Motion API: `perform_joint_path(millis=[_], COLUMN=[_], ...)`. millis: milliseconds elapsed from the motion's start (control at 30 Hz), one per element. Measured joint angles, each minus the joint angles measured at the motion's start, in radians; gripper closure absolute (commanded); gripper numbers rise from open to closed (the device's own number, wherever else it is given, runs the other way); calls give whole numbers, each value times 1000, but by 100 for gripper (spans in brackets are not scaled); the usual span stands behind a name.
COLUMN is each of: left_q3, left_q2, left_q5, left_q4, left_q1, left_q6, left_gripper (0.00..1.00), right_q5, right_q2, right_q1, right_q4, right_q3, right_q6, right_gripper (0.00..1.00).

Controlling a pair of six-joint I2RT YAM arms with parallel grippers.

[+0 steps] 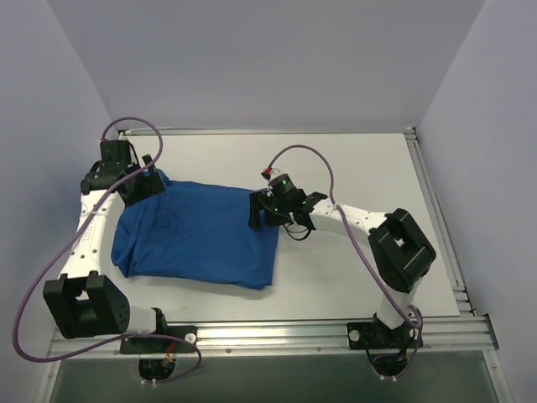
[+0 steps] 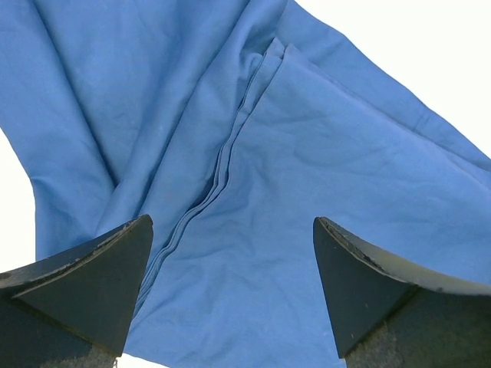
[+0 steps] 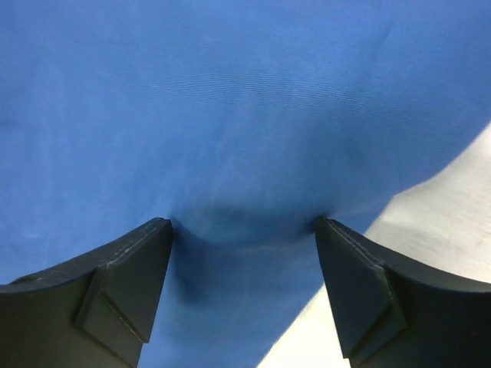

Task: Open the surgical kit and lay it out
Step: Open the surgical kit at the center of the board.

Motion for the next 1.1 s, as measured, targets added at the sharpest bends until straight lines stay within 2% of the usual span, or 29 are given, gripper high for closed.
perform_joint_path(millis=[133,333,433,533,833,867,967,1000,1067,1100], left_q3=[0,0,0,3,27,27,30,31,31,31], left_q2=[0,9,21,49,164,175,209,219,239,248], left_q5=[1,7,18,35,102,111,132,138,147,151], left_q4=[0,0,2,8,61,68,82,87,97,101], left_q1=[0,1,3,10,12,12,12,12,12,12], left_q6=[0,0,0,-3,-59,-67,-90,-97,-108,-113], left_gripper=[6,5,6,5,4,4,3,2,2,2], right_q5=[-37,-93,-85,-84,-72,-72,-71,-74,-66,-55], right_q2=[74,89,100,139,290,298,300,300,298,297], right_q1=[-19,-81,-148,-240,-425,-433,-451,-455,-457,-458], right_q4=[26,45,22,-9,-79,-76,-76,-73,-69,-68], right_q3=[12,31,67,130,354,364,367,364,353,340], right_q6=[38,69,61,28,-90,-92,-92,-92,-88,-90], right_gripper=[39,75,86,92,94,93,78,56,35,19])
